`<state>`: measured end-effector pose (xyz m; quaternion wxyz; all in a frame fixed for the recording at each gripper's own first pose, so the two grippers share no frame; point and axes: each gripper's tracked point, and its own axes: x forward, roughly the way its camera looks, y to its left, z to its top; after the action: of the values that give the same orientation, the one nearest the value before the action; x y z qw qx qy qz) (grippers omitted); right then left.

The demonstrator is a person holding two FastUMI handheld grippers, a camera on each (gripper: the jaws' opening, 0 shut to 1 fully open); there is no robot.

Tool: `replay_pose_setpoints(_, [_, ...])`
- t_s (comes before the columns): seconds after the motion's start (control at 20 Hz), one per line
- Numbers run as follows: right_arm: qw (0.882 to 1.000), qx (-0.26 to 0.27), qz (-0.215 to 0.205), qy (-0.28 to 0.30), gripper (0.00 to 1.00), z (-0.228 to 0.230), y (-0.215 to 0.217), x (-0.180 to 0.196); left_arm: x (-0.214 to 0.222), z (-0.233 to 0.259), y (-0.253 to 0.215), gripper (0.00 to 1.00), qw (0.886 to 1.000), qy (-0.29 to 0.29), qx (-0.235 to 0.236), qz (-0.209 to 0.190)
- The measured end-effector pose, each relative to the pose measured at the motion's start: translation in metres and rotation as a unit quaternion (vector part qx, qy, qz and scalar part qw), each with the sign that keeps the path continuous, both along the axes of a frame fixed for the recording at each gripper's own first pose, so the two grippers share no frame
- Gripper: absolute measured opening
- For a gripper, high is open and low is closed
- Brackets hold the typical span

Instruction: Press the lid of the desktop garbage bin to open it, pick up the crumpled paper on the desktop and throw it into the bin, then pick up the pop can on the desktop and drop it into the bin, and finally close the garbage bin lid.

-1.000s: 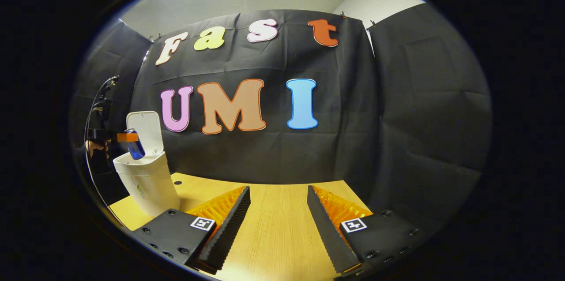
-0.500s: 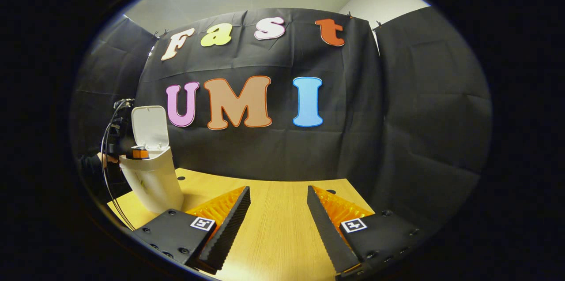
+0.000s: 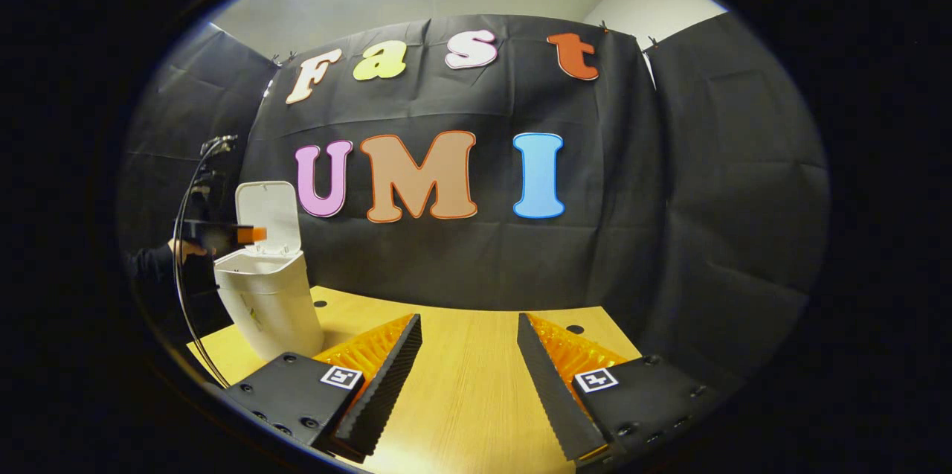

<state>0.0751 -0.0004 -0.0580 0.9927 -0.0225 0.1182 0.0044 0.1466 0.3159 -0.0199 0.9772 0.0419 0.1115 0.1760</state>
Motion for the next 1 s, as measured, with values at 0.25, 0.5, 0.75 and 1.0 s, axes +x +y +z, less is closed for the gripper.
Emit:
replay_pose_setpoints(0.25, [1.000,0.007,0.009,0.006,0.88,-0.005,0.013,0.011,0.026,0.083,-0.006,0.95,0.999,-0.051,0.006,-0.018])
replay_pose_setpoints(0.5, [1.000,0.003,-0.004,0.001,0.88,-0.002,0.005,0.008,0.066,0.126,0.027,0.99,0.998,-0.059,0.007,-0.005])
replay_pose_setpoints(0.75, [1.000,-0.002,-0.027,0.003,0.88,-0.001,-0.011,0.000,0.098,0.108,0.057,0.95,1.000,-0.008,-0.007,0.008])
replay_pose_setpoints(1.0, [0.999,-0.009,-0.034,0.006,0.88,-0.002,-0.015,-0.008,0.112,0.071,0.061,0.95,0.998,0.049,-0.034,0.010])
